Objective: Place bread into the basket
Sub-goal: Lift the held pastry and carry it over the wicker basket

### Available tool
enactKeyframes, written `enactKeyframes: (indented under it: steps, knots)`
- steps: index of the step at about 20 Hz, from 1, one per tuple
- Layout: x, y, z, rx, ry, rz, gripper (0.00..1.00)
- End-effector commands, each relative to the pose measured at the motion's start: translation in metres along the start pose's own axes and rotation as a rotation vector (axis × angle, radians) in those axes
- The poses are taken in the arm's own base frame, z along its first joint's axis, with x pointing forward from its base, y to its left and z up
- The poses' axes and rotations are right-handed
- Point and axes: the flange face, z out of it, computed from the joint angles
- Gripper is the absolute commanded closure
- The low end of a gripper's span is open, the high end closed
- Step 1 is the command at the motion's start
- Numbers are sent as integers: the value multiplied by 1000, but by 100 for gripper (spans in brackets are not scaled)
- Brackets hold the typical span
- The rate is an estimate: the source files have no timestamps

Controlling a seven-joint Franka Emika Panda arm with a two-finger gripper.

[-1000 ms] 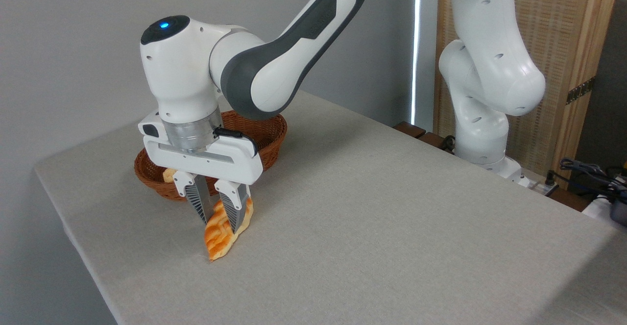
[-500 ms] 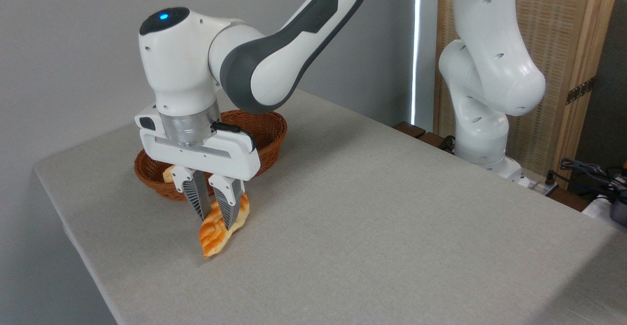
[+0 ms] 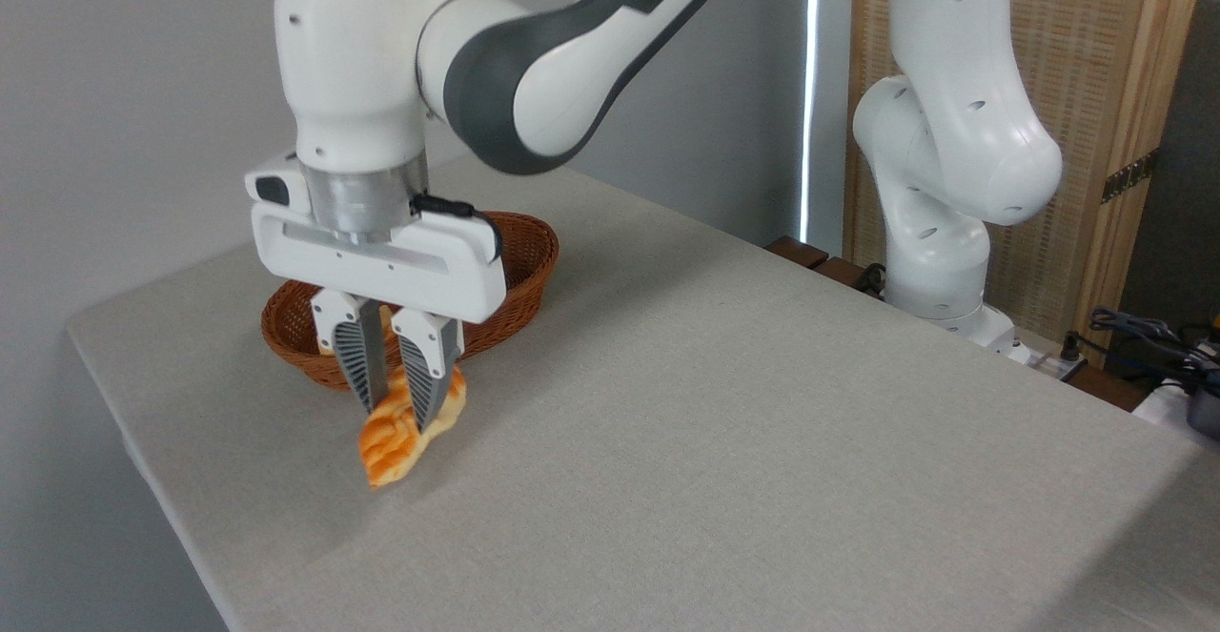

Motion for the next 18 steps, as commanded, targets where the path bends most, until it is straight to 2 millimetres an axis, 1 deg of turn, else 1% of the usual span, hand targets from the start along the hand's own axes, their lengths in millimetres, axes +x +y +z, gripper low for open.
enactKeyframes:
  steps: [1,2,3,5,8,9,10,11,12,13,14,15,16,17,18]
  knots:
    - [6,-7,-26,-5,37,-5,54]
    - [6,-6,-28,-7,42,-7,52]
    - [5,-4,-35,-9,53,-7,52]
    - [4,5,-44,-36,69,-9,52]
    - [3,16,-46,-49,66,2,52]
    - [1,30,-47,-59,49,26,52]
    - [0,38,-48,-64,43,41,52]
    - [-1,51,-48,-71,32,61,52]
    - [-1,57,-47,-74,27,72,52]
    - [-3,75,-44,-82,9,99,52]
    - [-4,84,-44,-86,3,114,52]
    - [-6,100,-42,-93,-9,140,50]
    - [-8,113,-40,-99,-22,163,42]
    - [-9,119,-39,-100,-32,176,41]
    - [-13,132,-36,-105,-57,198,40]
